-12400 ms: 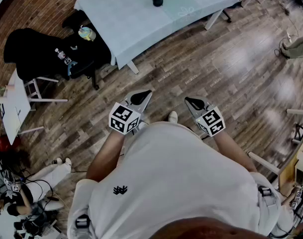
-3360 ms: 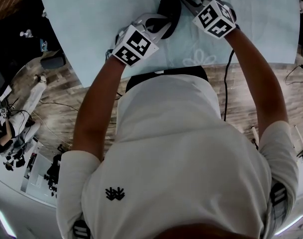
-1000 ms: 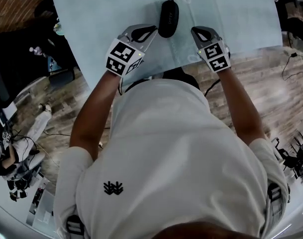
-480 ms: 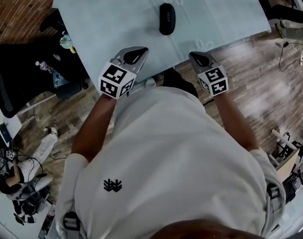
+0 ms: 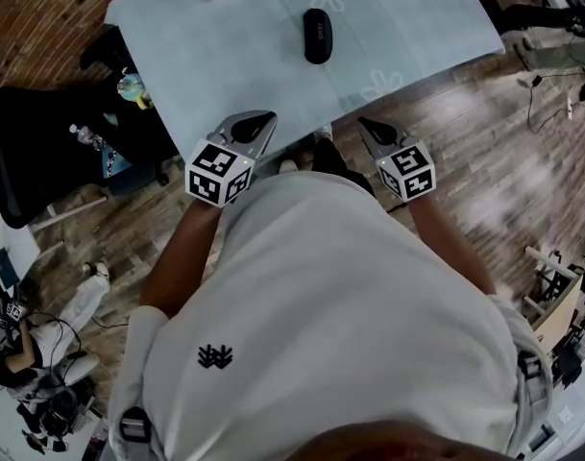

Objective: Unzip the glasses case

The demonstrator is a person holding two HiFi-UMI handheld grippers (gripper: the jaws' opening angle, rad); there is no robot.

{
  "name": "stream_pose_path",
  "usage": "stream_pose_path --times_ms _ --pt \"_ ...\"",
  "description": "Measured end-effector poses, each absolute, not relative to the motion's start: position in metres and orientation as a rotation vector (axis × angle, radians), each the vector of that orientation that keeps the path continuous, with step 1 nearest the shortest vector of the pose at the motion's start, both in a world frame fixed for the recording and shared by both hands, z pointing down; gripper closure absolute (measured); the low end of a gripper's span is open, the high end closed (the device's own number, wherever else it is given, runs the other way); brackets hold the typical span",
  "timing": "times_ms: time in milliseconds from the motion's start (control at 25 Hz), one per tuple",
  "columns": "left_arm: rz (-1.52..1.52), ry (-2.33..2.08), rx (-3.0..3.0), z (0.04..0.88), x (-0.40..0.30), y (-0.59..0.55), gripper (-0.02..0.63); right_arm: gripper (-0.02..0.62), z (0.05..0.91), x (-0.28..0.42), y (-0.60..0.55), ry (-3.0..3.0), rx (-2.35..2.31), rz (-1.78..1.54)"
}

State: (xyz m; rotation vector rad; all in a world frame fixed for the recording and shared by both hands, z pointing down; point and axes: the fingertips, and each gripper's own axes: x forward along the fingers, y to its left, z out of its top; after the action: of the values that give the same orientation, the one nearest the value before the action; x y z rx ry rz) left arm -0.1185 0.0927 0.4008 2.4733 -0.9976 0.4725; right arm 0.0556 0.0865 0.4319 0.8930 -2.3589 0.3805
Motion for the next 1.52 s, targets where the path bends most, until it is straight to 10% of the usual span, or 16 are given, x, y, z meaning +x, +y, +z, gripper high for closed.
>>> stream_pose_path --times_ms 1520 --pt "0.456 -0.976 2.466 0.406 -0.117 0.127 0.551 0.595 0.415 0.058 0.129 -2.386 0.94 0.351"
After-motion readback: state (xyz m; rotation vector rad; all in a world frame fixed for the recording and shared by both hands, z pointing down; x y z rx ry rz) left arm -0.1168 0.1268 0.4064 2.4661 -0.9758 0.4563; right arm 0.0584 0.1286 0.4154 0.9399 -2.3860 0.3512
